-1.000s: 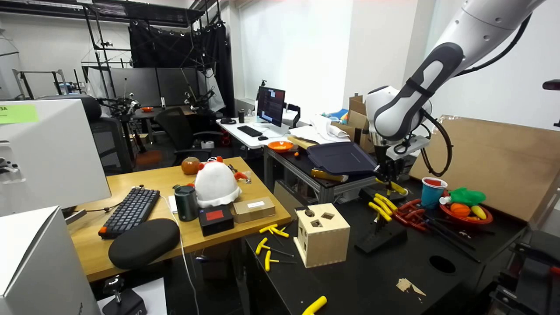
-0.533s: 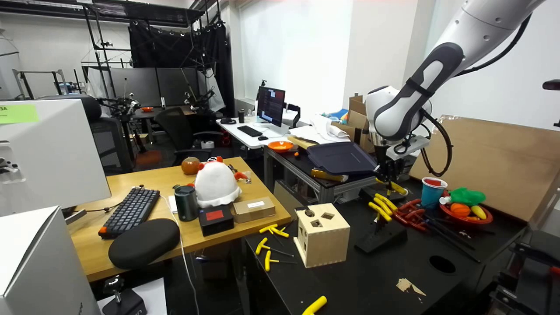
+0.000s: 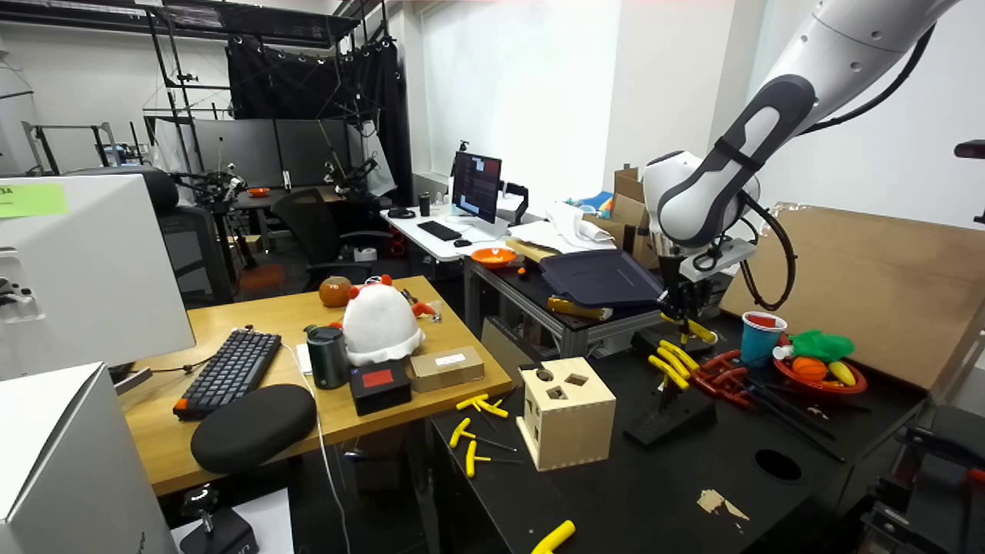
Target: Pick up the yellow object tool and put it among the other yellow tools
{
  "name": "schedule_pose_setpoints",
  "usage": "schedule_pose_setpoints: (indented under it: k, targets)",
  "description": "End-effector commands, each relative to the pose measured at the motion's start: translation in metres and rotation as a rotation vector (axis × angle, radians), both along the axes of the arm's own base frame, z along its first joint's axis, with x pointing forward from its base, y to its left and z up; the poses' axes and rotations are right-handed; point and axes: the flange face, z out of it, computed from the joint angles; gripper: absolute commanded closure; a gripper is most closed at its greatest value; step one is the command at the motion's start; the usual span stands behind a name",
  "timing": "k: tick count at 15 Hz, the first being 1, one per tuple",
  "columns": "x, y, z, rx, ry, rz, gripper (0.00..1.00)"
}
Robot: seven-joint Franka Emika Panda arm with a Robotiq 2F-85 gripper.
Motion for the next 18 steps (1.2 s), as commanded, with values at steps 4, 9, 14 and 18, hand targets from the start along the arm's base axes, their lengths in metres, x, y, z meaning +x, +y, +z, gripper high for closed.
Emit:
schedule_pose_setpoints:
  k: [4,9,14,18]
  targets:
    - [-0.010,0.001,-0.011,0.007,0.044,0.019,0.94]
    - [-0.011,0.001,-0.015,0.026,0.068,0.018,0.94]
    - [-0.005,-0.005,-0.007,0.034,0.050,0.014,0.94]
    - [-0.003,-0.016,-0.008,0.080,0.060,-0.010,0.94]
